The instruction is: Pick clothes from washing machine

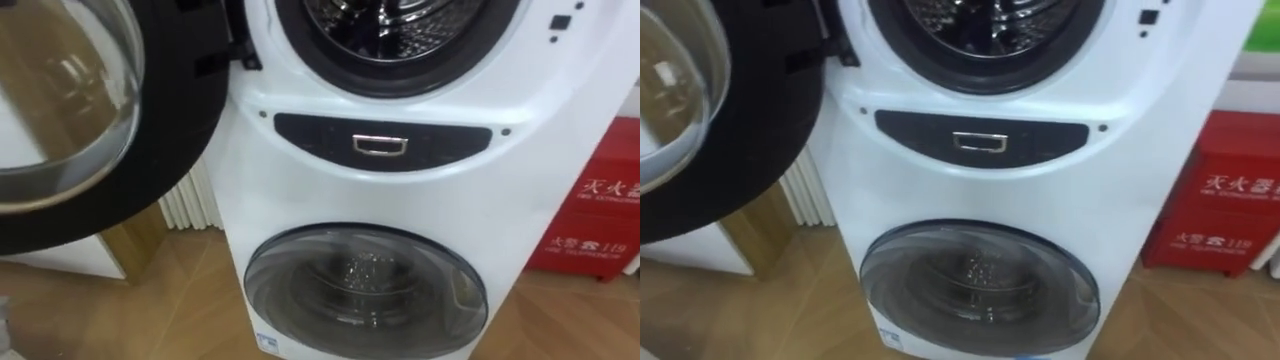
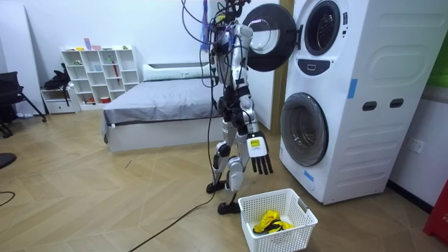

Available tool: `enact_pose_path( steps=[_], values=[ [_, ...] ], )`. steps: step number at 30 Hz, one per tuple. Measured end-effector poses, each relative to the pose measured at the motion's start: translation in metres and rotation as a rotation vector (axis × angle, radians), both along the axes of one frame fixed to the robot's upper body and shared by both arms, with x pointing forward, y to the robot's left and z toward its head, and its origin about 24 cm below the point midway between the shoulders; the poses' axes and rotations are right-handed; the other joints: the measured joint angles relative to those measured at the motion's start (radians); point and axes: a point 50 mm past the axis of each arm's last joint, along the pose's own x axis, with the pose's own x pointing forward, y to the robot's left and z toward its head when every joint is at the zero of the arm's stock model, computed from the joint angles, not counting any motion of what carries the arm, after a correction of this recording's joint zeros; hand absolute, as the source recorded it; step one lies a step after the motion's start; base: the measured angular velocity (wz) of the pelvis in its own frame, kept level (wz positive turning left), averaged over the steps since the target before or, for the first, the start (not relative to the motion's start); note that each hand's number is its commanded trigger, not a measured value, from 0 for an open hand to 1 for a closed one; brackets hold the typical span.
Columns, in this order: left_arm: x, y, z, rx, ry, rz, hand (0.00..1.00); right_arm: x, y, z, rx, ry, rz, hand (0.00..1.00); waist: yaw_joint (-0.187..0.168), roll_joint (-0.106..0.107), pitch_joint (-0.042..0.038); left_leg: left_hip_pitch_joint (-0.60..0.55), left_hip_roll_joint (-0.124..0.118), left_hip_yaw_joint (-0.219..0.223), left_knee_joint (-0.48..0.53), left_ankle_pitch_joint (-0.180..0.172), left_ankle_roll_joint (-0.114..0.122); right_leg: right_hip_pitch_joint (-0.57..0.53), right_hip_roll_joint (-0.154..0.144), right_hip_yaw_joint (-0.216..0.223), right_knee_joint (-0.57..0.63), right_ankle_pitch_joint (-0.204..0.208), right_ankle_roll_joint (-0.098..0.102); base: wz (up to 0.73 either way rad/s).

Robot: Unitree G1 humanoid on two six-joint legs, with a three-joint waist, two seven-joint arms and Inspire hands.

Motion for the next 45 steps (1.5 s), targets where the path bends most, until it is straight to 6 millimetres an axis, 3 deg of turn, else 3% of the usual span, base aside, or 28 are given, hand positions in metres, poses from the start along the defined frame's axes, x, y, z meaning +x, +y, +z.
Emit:
enact_pose_path(
  steps=[6,10,15,18,20,23,25,26,28,34,38,45],
  values=[
    [0.007,-0.010,0.006,0.094,0.032,-0.029,0.00,0.002,0.006,-0.004,0.038,0.020,0.038,0.00,-0.037,-0.007,0.0049,-0.041,-0.002,-0.032,0.026,0.000,0.000,-0.006,-0.004,0.002,-0.001,0.001,0.002,0.25],
    [0.019,-0.038,0.019,0.154,0.021,-0.120,0.00,-0.003,0.010,-0.006,0.069,0.039,0.046,0.00,-0.038,-0.014,0.0088,-0.092,-0.001,-0.048,0.052,0.001,0.003,-0.020,-0.007,0.016,0.001,0.008,0.009,0.44],
    [0.008,-0.072,0.019,0.250,-0.001,-0.216,0.00,-0.003,0.018,-0.010,0.116,0.062,0.099,0.00,-0.055,-0.013,0.0097,-0.112,-0.007,-0.069,0.054,0.009,0.017,-0.013,-0.021,0.002,0.001,0.019,0.019,0.44],
    [-0.008,-0.096,0.014,0.273,-0.030,-0.271,0.00,-0.003,0.023,-0.012,0.142,0.079,0.102,0.00,-0.067,-0.010,0.0115,-0.115,-0.022,-0.034,0.052,0.016,0.029,-0.006,-0.043,0.036,0.001,0.021,0.023,0.38],
    [-0.021,-0.110,0.013,0.276,-0.045,-0.330,0.00,-0.002,0.030,-0.015,0.181,0.079,0.100,0.00,-0.067,-0.009,0.0121,-0.115,-0.030,-0.011,0.053,0.020,0.036,-0.001,-0.058,0.036,0.000,0.032,0.041,0.14],
    [-0.029,-0.124,0.011,0.229,-0.076,-0.383,0.00,0.005,0.034,-0.018,0.212,0.076,0.115,0.00,-0.071,-0.006,0.0139,-0.121,-0.045,0.025,0.052,0.024,0.044,0.000,-0.079,0.021,0.000,0.034,0.043,0.09],
    [-0.028,-0.129,0.010,0.199,-0.090,-0.413,0.00,0.010,0.036,-0.019,0.225,0.075,0.133,0.00,-0.073,-0.006,0.0139,-0.122,-0.050,0.043,0.049,0.025,0.050,0.000,-0.090,0.014,0.000,0.034,0.045,0.09],
    [-0.028,-0.131,0.009,0.187,-0.094,-0.427,0.00,0.015,0.038,-0.019,0.230,0.069,0.144,0.00,-0.079,-0.003,0.0152,-0.124,-0.051,0.048,0.045,0.025,0.074,0.000,-0.089,0.007,0.000,0.035,0.047,0.09],
    [-0.028,-0.133,0.007,0.168,-0.095,-0.441,0.00,0.019,0.040,-0.021,0.244,0.062,0.155,0.00,-0.083,0.001,0.0159,-0.125,-0.052,0.054,0.045,0.027,0.084,0.000,-0.091,-0.007,-0.002,0.041,0.056,0.00],
    [-0.032,-0.138,0.001,0.121,-0.091,-0.476,0.00,0.020,0.042,-0.020,0.250,0.050,0.175,0.00,-0.083,0.011,0.0112,-0.131,-0.052,0.070,0.047,0.032,0.094,-0.006,-0.098,-0.062,-0.001,0.052,0.061,-0.08],
    [-0.047,-0.145,-0.005,0.075,-0.116,-0.517,0.00,0.029,0.041,-0.020,0.217,0.032,0.228,0.00,-0.081,0.014,0.0056,-0.130,-0.056,0.084,0.047,0.037,0.101,-0.012,-0.105,-0.079,0.001,0.054,0.064,-0.10],
    [-0.051,-0.160,-0.017,0.012,-0.136,-0.586,0.00,0.043,0.045,-0.021,0.198,0.002,0.273,0.00,-0.085,0.005,0.0015,-0.128,-0.061,0.087,0.039,0.049,0.107,-0.011,-0.111,-0.086,0.002,0.056,0.069,0.00]
  ],
)
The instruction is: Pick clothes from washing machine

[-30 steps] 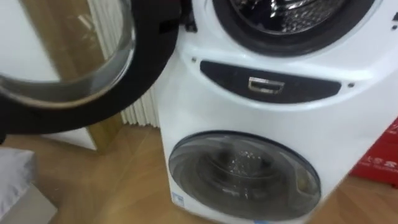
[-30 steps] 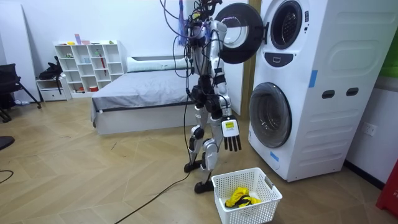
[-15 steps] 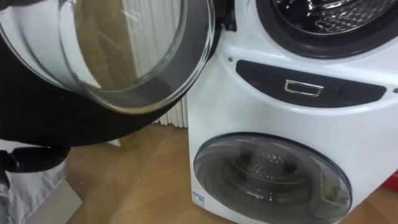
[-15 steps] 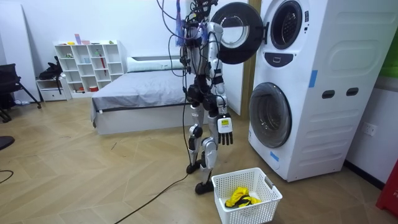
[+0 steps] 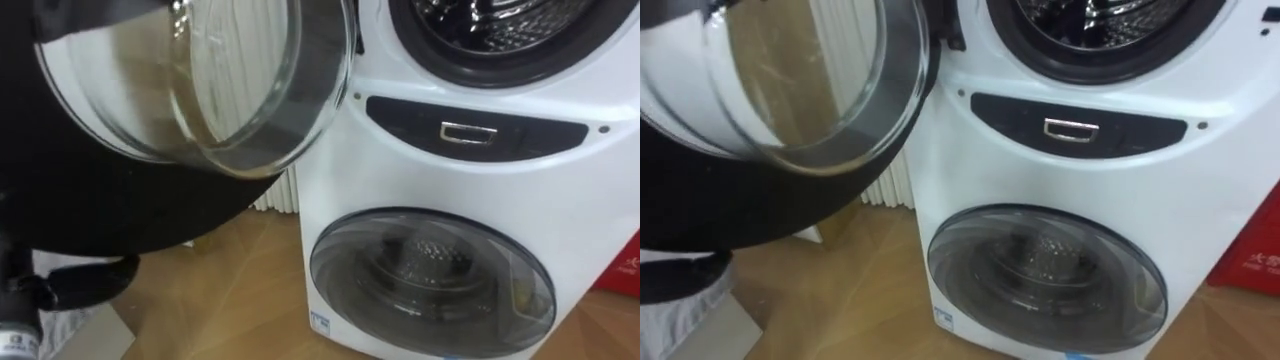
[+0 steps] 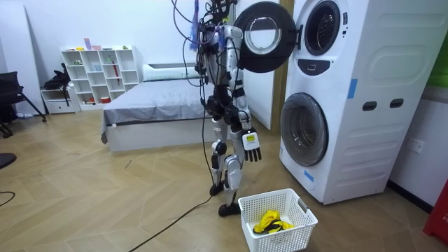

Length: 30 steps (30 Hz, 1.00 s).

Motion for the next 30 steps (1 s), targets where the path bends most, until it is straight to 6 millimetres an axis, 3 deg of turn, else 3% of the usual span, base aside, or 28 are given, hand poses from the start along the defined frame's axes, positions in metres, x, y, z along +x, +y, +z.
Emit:
enact_pose_path(
  steps=[3,7,10,13,18,21,23,28,30],
  values=[
    [0.000,-0.010,-0.005,-0.112,-0.020,-0.068,0.00,0.005,0.003,-0.001,0.009,-0.008,0.015,0.00,-0.001,-0.013,-0.0006,0.006,-0.009,0.001,-0.021,0.020,0.002,-0.002,-0.006,-0.008,-0.001,0.002,0.004,0.00],
    [0.000,-0.029,-0.007,-0.347,-0.115,-0.159,0.00,0.024,0.009,-0.002,0.026,-0.041,0.055,0.00,-0.001,-0.046,0.0014,0.006,-0.010,0.007,-0.023,0.032,-0.001,-0.003,-0.012,-0.052,-0.001,0.005,0.007,-0.04],
    [0.003,-0.046,-0.008,-0.437,-0.148,-0.225,0.00,0.042,0.019,-0.003,0.049,-0.088,0.079,0.00,-0.004,-0.063,0.0046,-0.007,-0.006,0.007,-0.005,0.037,0.000,-0.004,-0.010,-0.048,-0.004,0.006,0.005,0.04],
    [0.006,-0.069,-0.008,-0.470,-0.150,-0.334,0.00,0.052,0.021,-0.002,0.053,-0.119,0.087,0.00,-0.009,-0.071,0.0022,-0.010,0.009,0.060,-0.007,0.043,-0.009,-0.011,-0.011,-0.028,-0.021,-0.002,0.008,0.05],
    [0.004,-0.112,-0.010,-0.498,-0.095,-0.636,0.00,0.056,0.029,-0.003,0.076,-0.144,0.094,0.00,-0.031,-0.068,0.0025,-0.007,0.008,0.102,-0.005,0.045,-0.012,-0.022,-0.014,0.009,-0.016,0.003,0.003,-0.07],
    [0.004,-0.126,-0.010,-0.496,-0.076,-0.723,0.00,0.060,0.035,-0.004,0.098,-0.165,0.079,0.00,-0.094,-0.061,0.0041,-0.006,0.008,0.120,-0.012,0.044,-0.022,-0.028,-0.018,0.016,-0.021,0.001,-0.001,-0.21],
    [0.008,-0.131,-0.005,-0.516,-0.098,-0.758,0.00,0.055,0.040,-0.005,0.110,-0.156,0.070,0.00,-0.126,-0.061,0.0031,0.004,0.005,0.139,-0.045,0.052,-0.048,-0.043,-0.019,0.026,-0.021,-0.013,-0.023,-0.37],
    [0.016,-0.150,0.006,-0.595,-0.166,-0.918,0.00,0.053,0.041,-0.005,0.100,-0.156,0.058,0.00,-0.177,-0.052,-0.0009,0.032,0.025,0.214,-0.049,0.042,-0.037,-0.048,-0.014,0.037,0.004,-0.006,-0.010,-0.46],
    [0.019,-0.162,0.007,-0.633,-0.169,-1.014,0.00,0.053,0.041,-0.006,0.100,-0.156,0.056,0.00,-0.201,-0.056,-0.0021,0.052,0.029,0.225,-0.049,0.034,-0.045,-0.040,-0.014,0.039,0.000,-0.006,-0.010,-0.34]
  ],
)
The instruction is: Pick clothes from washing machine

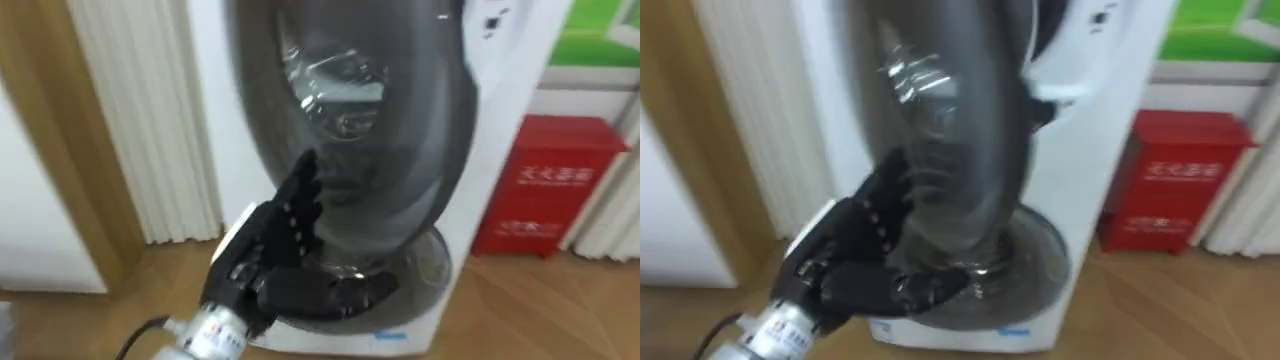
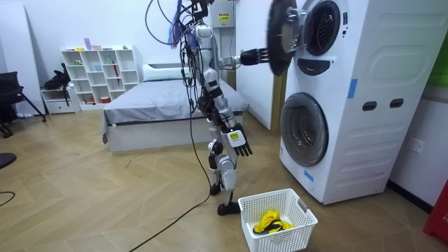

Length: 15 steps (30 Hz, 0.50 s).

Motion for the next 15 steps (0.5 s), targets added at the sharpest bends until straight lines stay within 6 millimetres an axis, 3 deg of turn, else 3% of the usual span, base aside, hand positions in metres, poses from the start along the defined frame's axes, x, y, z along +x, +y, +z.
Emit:
enact_pose_path(
  steps=[1,3,4,7,8,12,13,15],
  values=[
    [-0.001,-0.009,0.001,-0.013,-0.010,-0.068,0.00,0.000,0.000,0.000,-0.001,-0.002,0.000,0.00,-0.015,0.003,-0.0043,0.011,0.000,0.004,0.000,-0.005,-0.008,0.000,0.002,0.011,0.000,0.009,0.004,-0.34],
    [-0.004,-0.022,0.002,-0.050,-0.016,-0.175,0.00,0.001,0.000,0.000,-0.005,-0.005,-0.008,0.00,-0.034,0.010,-0.0054,0.027,0.000,0.005,0.000,-0.012,-0.019,0.001,0.009,0.032,0.000,0.038,0.007,-0.38],
    [-0.004,-0.028,0.002,-0.067,-0.017,-0.225,0.00,0.003,0.000,0.001,-0.007,-0.011,-0.008,0.00,-0.043,0.019,-0.0032,0.034,0.001,-0.004,-0.002,-0.014,-0.030,0.001,0.022,0.052,-0.002,0.036,0.003,-0.45],
    [0.000,-0.033,0.002,-0.061,-0.029,-0.278,0.00,0.003,0.001,0.000,-0.004,-0.017,-0.007,0.00,-0.063,0.024,-0.0015,0.049,0.015,-0.011,-0.011,-0.013,-0.023,0.000,0.054,0.073,-0.005,0.022,-0.018,-0.35],
    [0.001,-0.035,0.003,-0.058,-0.035,-0.286,0.00,0.005,0.002,0.001,-0.004,-0.021,-0.009,0.00,-0.074,0.027,0.0001,0.049,0.018,-0.011,-0.010,-0.012,-0.016,0.000,0.065,0.072,-0.006,0.018,-0.023,-0.17],
    [0.006,-0.045,0.000,-0.044,-0.034,-0.329,0.00,0.007,0.001,0.001,-0.005,-0.034,-0.020,0.00,-0.077,0.037,0.0101,0.052,0.030,-0.043,-0.013,-0.025,-0.038,0.000,0.085,0.077,-0.005,-0.002,-0.033,-0.13],
    [0.008,-0.045,-0.006,-0.027,-0.015,-0.322,0.00,0.006,0.001,0.001,-0.004,-0.032,-0.020,0.00,-0.076,0.036,0.0169,0.061,0.031,-0.061,-0.017,-0.028,-0.046,0.003,0.089,0.081,-0.001,-0.013,-0.036,-0.22],
    [0.012,-0.042,-0.019,0.047,0.012,-0.289,0.00,0.006,0.001,0.001,-0.005,-0.033,-0.017,0.00,-0.074,0.037,0.0183,0.065,0.033,-0.066,-0.016,-0.031,-0.050,0.004,0.094,0.093,0.000,-0.023,-0.040,-0.25]
  ],
)
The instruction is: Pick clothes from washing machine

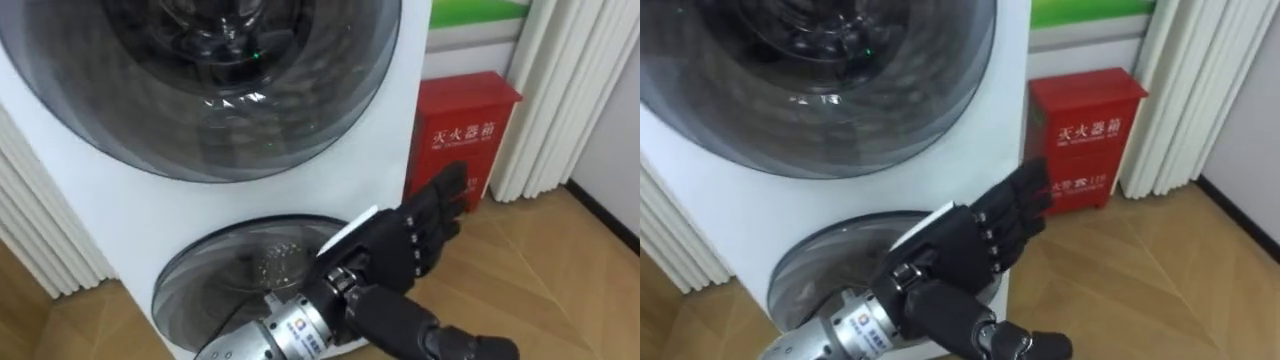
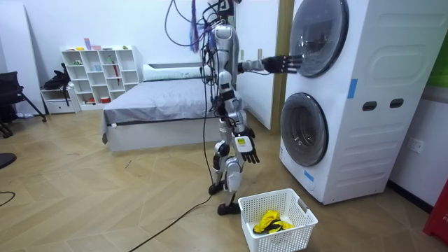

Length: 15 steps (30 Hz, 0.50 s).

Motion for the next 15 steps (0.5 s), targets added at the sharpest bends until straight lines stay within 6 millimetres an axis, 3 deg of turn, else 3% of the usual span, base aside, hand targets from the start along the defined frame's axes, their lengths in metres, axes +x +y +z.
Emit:
enact_pose_path(
  steps=[4,6,7,8,9,11,12,14,15],
  values=[
    [0.006,0.023,-0.051,0.224,0.126,0.125,0.00,0.000,0.000,0.000,-0.001,-0.003,0.005,0.00,0.028,-0.006,0.0061,0.018,0.005,-0.053,-0.006,0.000,-0.001,0.009,0.012,-0.019,0.000,-0.003,-0.002,-0.36],
    [0.001,0.041,-0.085,0.346,0.211,0.217,0.00,-0.003,-0.003,0.000,-0.010,0.011,0.009,0.00,0.045,-0.006,0.0062,0.033,0.005,-0.058,-0.022,0.001,-0.001,0.015,0.016,-0.037,-0.001,-0.003,-0.002,-0.30],
    [-0.009,0.058,-0.114,0.435,0.309,0.293,0.00,-0.006,-0.004,0.000,-0.012,0.015,0.007,0.00,0.056,-0.009,0.0068,0.050,0.007,-0.057,-0.029,0.001,-0.001,0.025,0.019,-0.048,-0.001,-0.003,-0.002,-0.12],
    [-0.027,0.081,-0.144,0.532,0.422,0.383,0.00,-0.009,-0.004,0.000,-0.011,0.021,0.005,0.00,0.065,-0.013,0.0046,0.060,0.010,-0.060,-0.032,-0.001,-0.004,0.034,0.023,-0.056,0.000,-0.003,-0.002,-0.11],
    [-0.038,0.094,-0.158,0.582,0.485,0.431,0.00,-0.012,-0.004,0.000,-0.008,0.023,0.001,0.00,0.078,-0.010,0.0015,0.066,0.013,-0.061,-0.033,-0.002,-0.006,0.038,0.026,-0.062,0.000,-0.003,-0.002,-0.07],
    [-0.091,0.149,-0.199,0.760,0.727,0.630,0.00,-0.026,-0.006,-0.001,0.004,0.047,-0.032,0.00,0.125,-0.026,-0.0060,0.073,0.016,-0.099,-0.033,-0.004,-0.009,0.049,0.029,-0.106,-0.004,-0.004,-0.004,0.04],
    [-0.107,0.164,-0.207,0.807,0.786,0.678,0.00,-0.028,-0.007,-0.001,0.003,0.048,-0.043,0.00,0.139,-0.030,-0.0088,0.074,0.017,-0.107,-0.034,-0.004,-0.009,0.052,0.029,-0.110,-0.004,-0.004,-0.004,0.27],
    [-0.165,0.206,-0.221,0.994,0.972,0.813,0.00,-0.044,-0.011,-0.002,0.000,0.078,-0.089,0.00,0.164,-0.045,-0.0167,0.084,0.018,-0.147,-0.033,-0.004,-0.009,0.070,0.028,-0.133,0.002,-0.004,-0.005,0.46],
    [-0.177,0.214,-0.222,1.034,1.005,0.841,0.00,-0.046,-0.012,-0.002,-0.001,0.084,-0.093,0.00,0.169,-0.039,-0.0125,0.088,0.019,-0.163,-0.034,-0.004,-0.009,0.066,0.028,-0.143,0.010,-0.004,-0.005,0.44]
  ],
)
